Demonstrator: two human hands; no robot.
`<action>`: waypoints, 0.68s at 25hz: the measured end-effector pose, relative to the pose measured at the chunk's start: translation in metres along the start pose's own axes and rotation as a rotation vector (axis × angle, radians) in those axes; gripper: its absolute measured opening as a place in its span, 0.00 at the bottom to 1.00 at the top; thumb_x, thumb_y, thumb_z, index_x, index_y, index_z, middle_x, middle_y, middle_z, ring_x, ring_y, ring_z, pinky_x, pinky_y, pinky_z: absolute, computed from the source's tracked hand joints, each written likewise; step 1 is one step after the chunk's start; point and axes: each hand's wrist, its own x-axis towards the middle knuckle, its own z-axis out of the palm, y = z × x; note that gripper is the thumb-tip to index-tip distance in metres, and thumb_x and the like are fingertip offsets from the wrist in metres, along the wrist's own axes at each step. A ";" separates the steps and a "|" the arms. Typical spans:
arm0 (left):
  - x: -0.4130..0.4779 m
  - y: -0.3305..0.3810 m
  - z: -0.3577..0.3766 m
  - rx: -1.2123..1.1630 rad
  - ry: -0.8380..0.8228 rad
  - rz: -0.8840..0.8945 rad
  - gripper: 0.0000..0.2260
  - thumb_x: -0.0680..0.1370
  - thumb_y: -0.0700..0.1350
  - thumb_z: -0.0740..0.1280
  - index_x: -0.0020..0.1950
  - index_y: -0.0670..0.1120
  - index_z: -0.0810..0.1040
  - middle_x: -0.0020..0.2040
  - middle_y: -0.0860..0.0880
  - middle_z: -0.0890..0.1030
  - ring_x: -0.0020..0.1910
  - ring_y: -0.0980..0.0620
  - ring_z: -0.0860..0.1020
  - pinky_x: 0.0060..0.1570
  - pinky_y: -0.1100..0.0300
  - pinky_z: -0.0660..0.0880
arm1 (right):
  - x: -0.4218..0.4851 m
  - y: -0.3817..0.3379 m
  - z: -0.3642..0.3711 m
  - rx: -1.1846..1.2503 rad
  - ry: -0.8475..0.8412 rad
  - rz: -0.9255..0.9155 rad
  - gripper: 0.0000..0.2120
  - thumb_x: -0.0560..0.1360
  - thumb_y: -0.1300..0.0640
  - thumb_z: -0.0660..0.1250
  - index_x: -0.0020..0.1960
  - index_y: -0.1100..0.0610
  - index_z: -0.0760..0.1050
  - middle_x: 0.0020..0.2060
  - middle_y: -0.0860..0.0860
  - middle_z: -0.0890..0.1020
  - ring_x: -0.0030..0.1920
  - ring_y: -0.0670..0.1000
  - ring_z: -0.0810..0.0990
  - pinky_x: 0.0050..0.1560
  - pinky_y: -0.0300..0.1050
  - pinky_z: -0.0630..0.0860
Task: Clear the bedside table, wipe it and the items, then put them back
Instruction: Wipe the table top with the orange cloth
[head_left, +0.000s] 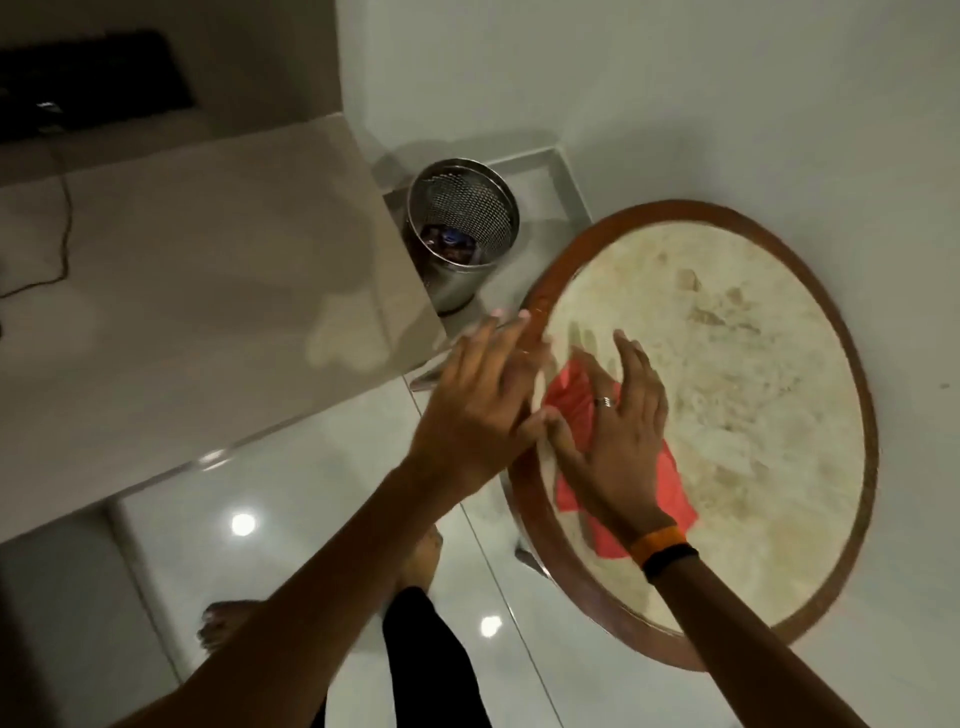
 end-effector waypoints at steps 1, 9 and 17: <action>0.006 0.014 0.015 -0.006 -0.017 0.088 0.26 0.83 0.59 0.59 0.72 0.42 0.75 0.75 0.35 0.69 0.77 0.34 0.64 0.70 0.35 0.67 | -0.013 0.020 -0.003 0.008 -0.011 0.015 0.32 0.78 0.37 0.58 0.79 0.43 0.56 0.81 0.52 0.53 0.82 0.55 0.50 0.80 0.63 0.50; 0.002 0.058 0.077 0.009 -0.330 0.126 0.22 0.72 0.56 0.76 0.60 0.44 0.82 0.63 0.43 0.82 0.65 0.43 0.79 0.66 0.49 0.74 | -0.075 0.079 0.037 -0.019 -0.064 0.061 0.23 0.81 0.51 0.60 0.75 0.53 0.67 0.75 0.59 0.67 0.73 0.64 0.67 0.70 0.64 0.65; -0.031 0.021 0.030 -0.164 -0.048 -0.281 0.16 0.65 0.42 0.82 0.50 0.42 0.84 0.50 0.46 0.85 0.53 0.46 0.83 0.51 0.54 0.83 | -0.032 0.011 0.056 0.384 -0.082 -0.003 0.19 0.74 0.57 0.68 0.65 0.53 0.77 0.62 0.55 0.77 0.61 0.52 0.75 0.62 0.54 0.76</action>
